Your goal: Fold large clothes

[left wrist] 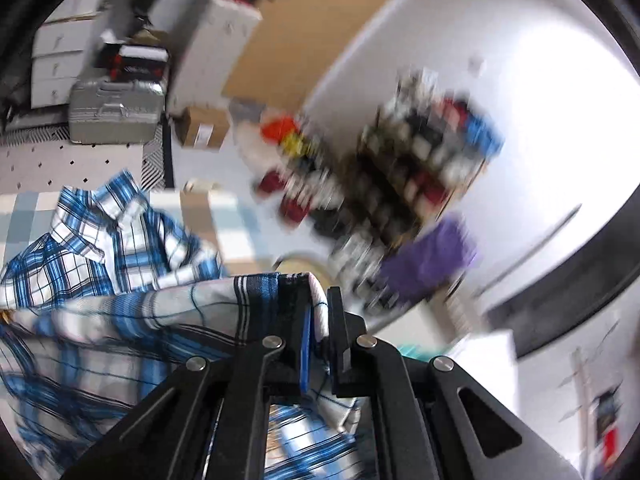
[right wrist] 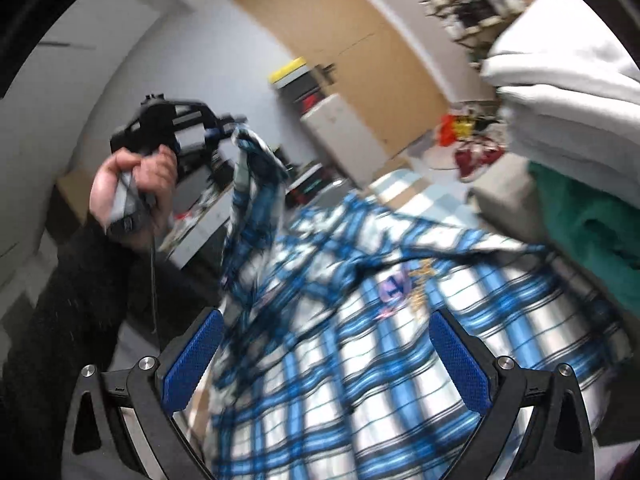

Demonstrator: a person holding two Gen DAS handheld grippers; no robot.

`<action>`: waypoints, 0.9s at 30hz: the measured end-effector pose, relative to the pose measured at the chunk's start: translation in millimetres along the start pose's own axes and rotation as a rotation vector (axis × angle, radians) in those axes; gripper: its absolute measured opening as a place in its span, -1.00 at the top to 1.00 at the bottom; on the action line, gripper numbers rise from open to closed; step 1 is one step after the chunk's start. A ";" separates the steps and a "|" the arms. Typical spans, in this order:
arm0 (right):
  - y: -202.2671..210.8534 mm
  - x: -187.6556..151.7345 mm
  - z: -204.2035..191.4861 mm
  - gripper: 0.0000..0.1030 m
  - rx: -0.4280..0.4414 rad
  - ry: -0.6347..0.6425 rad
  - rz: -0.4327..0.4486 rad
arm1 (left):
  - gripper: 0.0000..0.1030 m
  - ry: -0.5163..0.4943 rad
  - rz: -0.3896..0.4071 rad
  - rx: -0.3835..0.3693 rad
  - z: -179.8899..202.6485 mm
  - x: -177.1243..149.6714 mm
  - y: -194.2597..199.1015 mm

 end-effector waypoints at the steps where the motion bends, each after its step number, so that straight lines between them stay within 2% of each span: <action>1: -2.4 0.7 4.4 -1.00 -0.006 -0.015 -0.014 | 0.86 0.003 -0.050 0.037 -10.6 -9.9 -14.3; 2: -6.2 0.0 7.5 -1.00 -0.005 -0.030 -0.036 | 0.65 0.024 -0.097 0.060 -25.4 -18.2 -24.4; 3: -8.3 -0.3 8.1 -1.00 -0.001 -0.035 -0.051 | 0.54 0.051 -0.126 0.066 -36.4 -23.7 -32.1; 4: -9.1 -1.0 7.4 -1.00 0.004 -0.035 -0.059 | 0.27 0.085 -0.159 0.075 -56.4 -33.0 -35.1; 5: -8.4 -1.8 5.1 -1.00 0.009 -0.026 -0.059 | 0.02 0.102 -0.175 0.101 -73.2 -39.9 -32.8; 6: -8.8 -3.6 1.4 -1.00 0.011 -0.014 -0.057 | -0.10 0.107 -0.179 0.143 -88.6 -45.3 -27.4; 7: -8.5 -4.8 -2.3 -1.00 0.014 0.001 -0.055 | -0.30 0.103 -0.192 0.181 -103.0 -49.6 -19.5; 9: -7.8 -9.6 -10.3 -1.00 0.021 0.030 -0.059 | -0.32 0.102 -0.194 0.212 -129.4 -59.2 7.2; 13: -12.7 -18.8 -21.3 -1.00 0.024 0.070 -0.088 | -0.35 0.050 -0.169 0.383 -192.7 -89.3 71.7; 15: -15.8 -22.8 -25.4 -1.00 0.023 0.077 -0.107 | -0.35 0.037 -0.190 0.451 -214.7 -107.2 87.2; 16: -17.5 -25.1 -27.0 -1.00 0.020 0.081 -0.116 | -0.35 0.034 -0.227 0.479 -234.9 -124.0 97.5; 22: -26.7 -34.2 -37.6 -1.00 -0.011 0.138 -0.133 | -0.35 0.016 -0.327 0.565 -284.6 -179.9 108.3; 24: -28.2 -37.5 -39.2 -1.00 -0.030 0.159 -0.136 | -0.35 0.009 -0.333 0.631 -292.4 -189.4 109.5; 25: -28.3 -38.5 -39.4 -1.00 -0.037 0.167 -0.135 | -0.48 0.031 -0.337 0.638 -298.9 -192.2 113.7; 27: -28.4 -39.9 -39.6 -1.00 -0.046 0.177 -0.138 | -0.49 0.100 -0.321 0.637 -308.1 -192.2 130.7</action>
Point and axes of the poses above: each gripper's, at about its wrist camera, not at the fingertips, and y roughly against the way its jaws point, z to its right, x to its top, the point moved 1 cm from there along -y, roughly the way its jaws point, and after that the axes turned 3 degrees about z, right-handed, at the moved point
